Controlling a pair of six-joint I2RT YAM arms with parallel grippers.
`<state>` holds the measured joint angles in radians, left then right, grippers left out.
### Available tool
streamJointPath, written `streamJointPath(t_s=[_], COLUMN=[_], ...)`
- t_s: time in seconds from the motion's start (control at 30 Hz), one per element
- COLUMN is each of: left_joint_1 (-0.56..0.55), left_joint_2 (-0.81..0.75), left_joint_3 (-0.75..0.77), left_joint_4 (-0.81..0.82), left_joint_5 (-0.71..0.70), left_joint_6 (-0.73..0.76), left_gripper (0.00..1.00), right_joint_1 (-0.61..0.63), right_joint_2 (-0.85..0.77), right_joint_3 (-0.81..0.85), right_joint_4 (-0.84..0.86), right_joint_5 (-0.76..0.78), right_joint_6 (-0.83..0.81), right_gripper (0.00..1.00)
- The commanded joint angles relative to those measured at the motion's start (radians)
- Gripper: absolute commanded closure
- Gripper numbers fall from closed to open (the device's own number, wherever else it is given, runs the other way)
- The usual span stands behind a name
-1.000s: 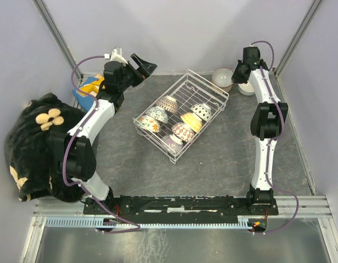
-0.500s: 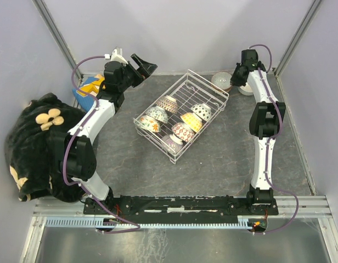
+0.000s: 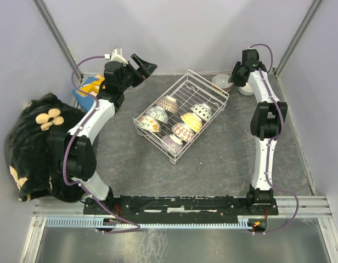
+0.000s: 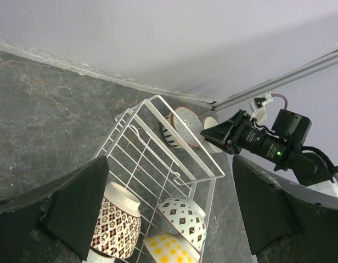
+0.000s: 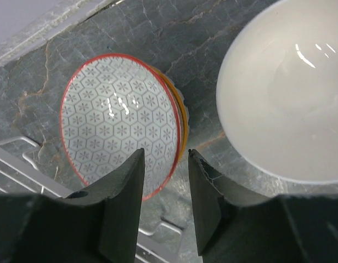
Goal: Unload the bowls from the dish rack
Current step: Place the bowl with the bowl, then adjust the dish rack at the center of the board.
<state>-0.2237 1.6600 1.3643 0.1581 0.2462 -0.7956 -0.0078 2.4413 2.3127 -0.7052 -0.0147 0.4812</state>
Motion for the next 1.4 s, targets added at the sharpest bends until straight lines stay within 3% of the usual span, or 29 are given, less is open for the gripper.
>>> streamJointPath(t_s=[0.0, 0.17, 0.3, 0.4, 0.6, 0.9, 1.37], left_joint_1=[0.004, 0.003, 0.000, -0.002, -0.040, -0.121, -0.227], left_joint_2=[-0.020, -0.024, -0.014, -0.005, 0.011, 0.076, 0.168], left_joint_3=[0.026, 0.024, 0.023, 0.024, 0.068, 0.156, 0.261], left_joint_4=[0.037, 0.044, 0.056, 0.063, 0.032, -0.019, -0.060], left_joint_5=[0.022, 0.024, 0.030, 0.042, 0.059, 0.073, 0.082], left_joint_6=[-0.040, -0.041, -0.046, -0.055, -0.046, -0.031, -0.022], left_gripper=[0.00, 0.00, 0.00, 0.00, 0.00, 0.00, 0.00], right_joint_1=[-0.003, 0.016, 0.123, 0.234, 0.319, 0.396, 0.452], right_joint_2=[-0.196, -0.456, -0.595, -0.618, -0.636, -0.907, -0.961], right_joint_3=[-0.101, -0.366, -0.472, -0.456, -0.457, -0.885, -1.036], right_joint_4=[0.073, 0.220, 0.251, 0.160, 0.012, 0.204, 0.253], right_joint_5=[0.025, 0.015, 0.016, 0.023, 0.034, 0.054, 0.123], right_joint_6=[-0.021, -0.094, -0.246, -0.368, -0.467, -0.499, -0.511], right_gripper=[0.54, 0.50, 0.33, 0.24, 0.24, 0.24, 0.21])
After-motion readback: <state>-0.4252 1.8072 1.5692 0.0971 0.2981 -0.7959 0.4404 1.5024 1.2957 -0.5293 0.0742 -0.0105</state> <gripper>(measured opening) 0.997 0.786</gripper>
